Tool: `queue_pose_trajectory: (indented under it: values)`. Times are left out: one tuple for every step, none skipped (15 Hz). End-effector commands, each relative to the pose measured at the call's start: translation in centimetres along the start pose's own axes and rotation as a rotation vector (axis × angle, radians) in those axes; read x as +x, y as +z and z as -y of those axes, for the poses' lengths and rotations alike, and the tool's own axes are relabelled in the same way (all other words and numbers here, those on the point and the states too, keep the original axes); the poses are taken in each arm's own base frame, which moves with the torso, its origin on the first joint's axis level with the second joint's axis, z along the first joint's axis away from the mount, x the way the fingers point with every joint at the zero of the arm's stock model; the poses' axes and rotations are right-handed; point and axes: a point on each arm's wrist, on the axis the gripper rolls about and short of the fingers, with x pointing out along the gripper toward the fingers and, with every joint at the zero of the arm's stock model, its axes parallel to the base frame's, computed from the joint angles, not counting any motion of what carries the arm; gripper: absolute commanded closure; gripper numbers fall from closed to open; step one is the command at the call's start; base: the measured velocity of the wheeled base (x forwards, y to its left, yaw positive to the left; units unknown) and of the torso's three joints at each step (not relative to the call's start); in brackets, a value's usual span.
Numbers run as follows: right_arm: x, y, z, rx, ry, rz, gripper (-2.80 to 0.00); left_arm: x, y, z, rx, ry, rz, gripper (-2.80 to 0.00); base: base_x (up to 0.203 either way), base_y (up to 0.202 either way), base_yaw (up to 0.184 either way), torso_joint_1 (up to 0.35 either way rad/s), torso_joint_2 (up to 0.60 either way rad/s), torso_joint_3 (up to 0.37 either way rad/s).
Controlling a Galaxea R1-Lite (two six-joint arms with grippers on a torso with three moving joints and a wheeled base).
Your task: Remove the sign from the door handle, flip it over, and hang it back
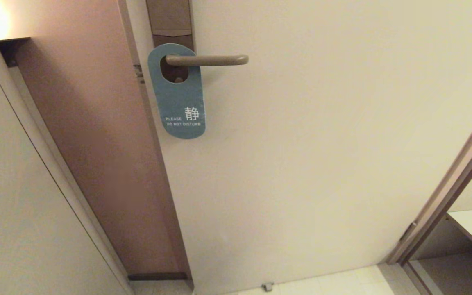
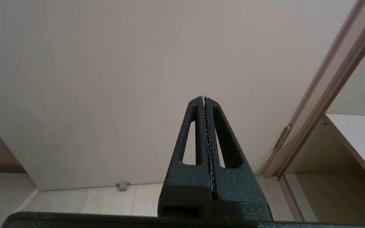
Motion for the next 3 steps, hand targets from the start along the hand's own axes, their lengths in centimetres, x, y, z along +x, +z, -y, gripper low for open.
queue_pose_trajectory:
  values:
    - [0.01,0.01,0.00,-0.002,0.001,-0.002,0.00,0.00,0.00,0.00,0.000,-0.001,0.000,0.00,0.000,0.000,0.000,0.000,0.00,0.000]
    - [0.01,0.01,0.00,0.000,-0.001,-0.002,0.00,0.00,0.00,0.00,0.000,0.001,0.000,0.00,0.000,0.000,0.000,0.000,0.00,0.000]
    - [0.01,0.01,0.00,0.000,0.001,-0.002,0.00,0.00,0.00,0.00,0.000,-0.001,0.000,0.00,0.000,0.000,0.000,0.000,0.00,0.000]
